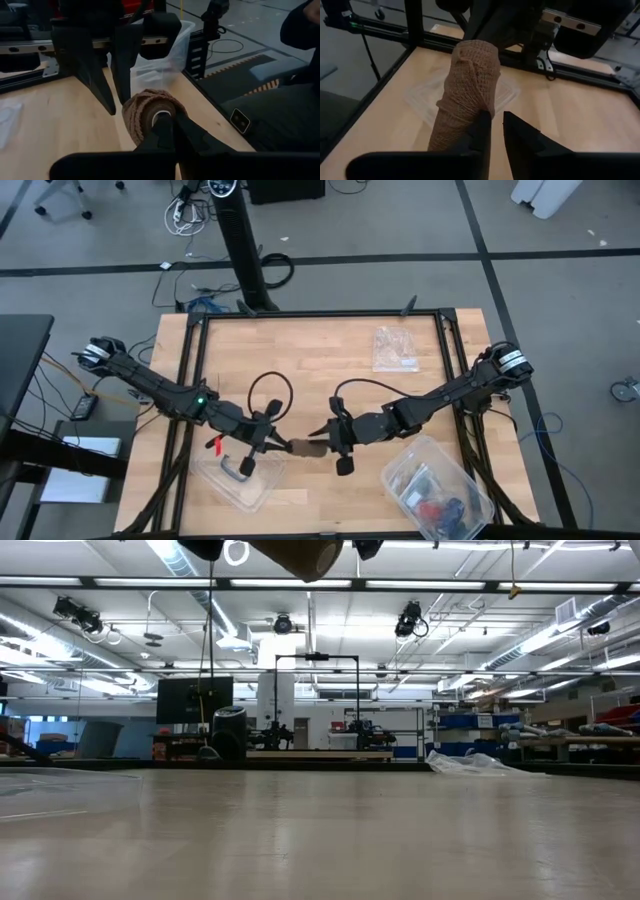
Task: Roll bandage
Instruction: Roll the brown bandage
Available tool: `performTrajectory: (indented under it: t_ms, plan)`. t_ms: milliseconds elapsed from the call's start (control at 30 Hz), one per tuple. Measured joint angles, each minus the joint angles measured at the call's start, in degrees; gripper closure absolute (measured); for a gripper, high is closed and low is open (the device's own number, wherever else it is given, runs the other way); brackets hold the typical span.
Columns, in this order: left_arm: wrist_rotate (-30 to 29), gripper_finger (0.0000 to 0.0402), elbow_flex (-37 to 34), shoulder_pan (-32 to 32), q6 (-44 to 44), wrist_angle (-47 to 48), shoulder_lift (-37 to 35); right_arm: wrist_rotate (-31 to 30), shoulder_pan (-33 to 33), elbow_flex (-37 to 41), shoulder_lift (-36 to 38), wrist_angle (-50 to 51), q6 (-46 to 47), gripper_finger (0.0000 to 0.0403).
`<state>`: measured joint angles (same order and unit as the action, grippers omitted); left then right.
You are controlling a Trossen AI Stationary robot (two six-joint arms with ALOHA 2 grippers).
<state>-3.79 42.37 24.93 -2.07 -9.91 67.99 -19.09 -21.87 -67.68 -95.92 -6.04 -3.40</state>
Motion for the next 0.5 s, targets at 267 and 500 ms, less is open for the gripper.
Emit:
performTrajectory:
  t_ms: [267,500]
  plan:
    - [0.8,0.0401,-0.3,0.0,1.1,0.3,0.0,-0.1,0.0,0.0,-0.1,0.4,1.0,0.0311]
    - [1.1,0.0401,-0.3,0.0,2.1,1.5,-0.1,-0.2,0.0,0.0,1.8,3.2,3.0,0.0283]
